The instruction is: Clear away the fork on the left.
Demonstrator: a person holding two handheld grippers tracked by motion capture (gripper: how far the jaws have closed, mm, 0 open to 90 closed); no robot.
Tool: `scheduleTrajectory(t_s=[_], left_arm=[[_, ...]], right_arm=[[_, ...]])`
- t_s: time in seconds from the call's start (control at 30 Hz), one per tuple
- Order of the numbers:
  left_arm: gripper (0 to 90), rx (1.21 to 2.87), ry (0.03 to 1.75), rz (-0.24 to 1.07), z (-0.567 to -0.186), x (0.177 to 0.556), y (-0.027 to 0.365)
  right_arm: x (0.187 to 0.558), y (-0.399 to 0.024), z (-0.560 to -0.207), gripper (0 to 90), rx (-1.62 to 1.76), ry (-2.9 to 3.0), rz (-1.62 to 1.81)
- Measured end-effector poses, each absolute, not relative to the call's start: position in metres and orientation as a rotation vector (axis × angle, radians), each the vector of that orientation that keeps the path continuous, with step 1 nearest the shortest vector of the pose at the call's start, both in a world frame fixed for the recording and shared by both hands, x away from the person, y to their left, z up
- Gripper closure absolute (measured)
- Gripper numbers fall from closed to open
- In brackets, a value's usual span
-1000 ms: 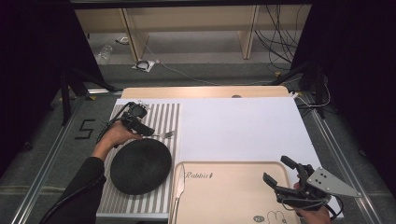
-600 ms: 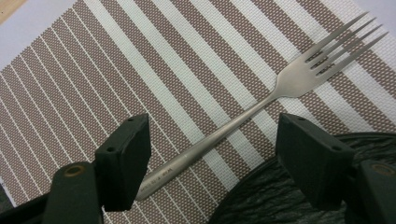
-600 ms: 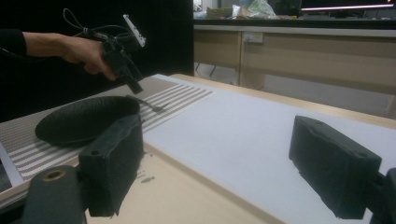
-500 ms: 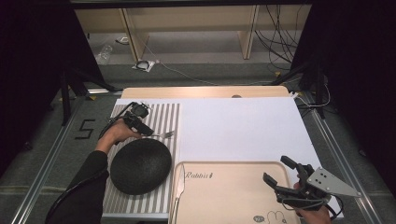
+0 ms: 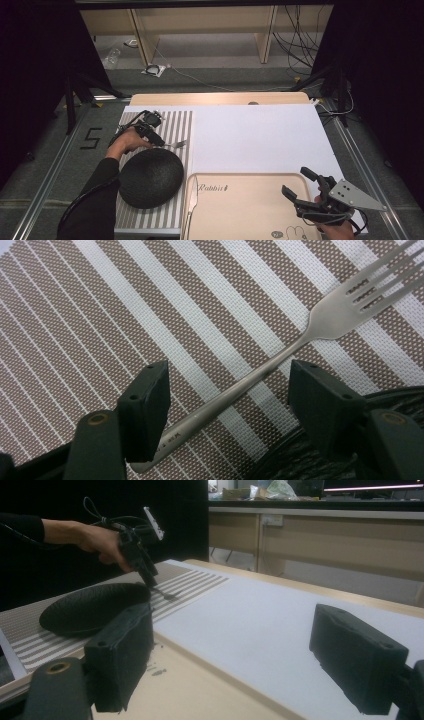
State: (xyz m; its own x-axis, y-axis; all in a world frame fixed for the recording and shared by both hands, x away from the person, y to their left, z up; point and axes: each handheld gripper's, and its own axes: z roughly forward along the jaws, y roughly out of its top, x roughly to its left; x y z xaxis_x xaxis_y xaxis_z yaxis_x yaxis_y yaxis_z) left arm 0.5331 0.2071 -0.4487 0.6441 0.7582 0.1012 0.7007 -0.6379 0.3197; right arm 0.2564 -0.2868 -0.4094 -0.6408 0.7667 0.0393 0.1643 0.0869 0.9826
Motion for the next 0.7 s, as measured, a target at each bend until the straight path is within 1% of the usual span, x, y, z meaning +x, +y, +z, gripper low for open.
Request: scheduleTrajectory(t_s=[0.17, 0.53, 0.7], left_arm=[[41.9, 2.636, 1.180, 0.292, -0.451, 0.536, 0.205], [49.9, 2.717, 1.128, 0.269, -0.453, 0.541, 0.196], [51.5, 2.749, 1.110, 0.257, -0.453, 0.543, 0.193]], right_arm=[[0.256, -0.286, -0.409, 18.7, 0.912, 1.877, 1.588], [0.256, -0.287, -0.409, 18.7, 0.909, 1.879, 1.590], [0.256, -0.287, -0.410, 18.7, 0.909, 1.879, 1.590]])
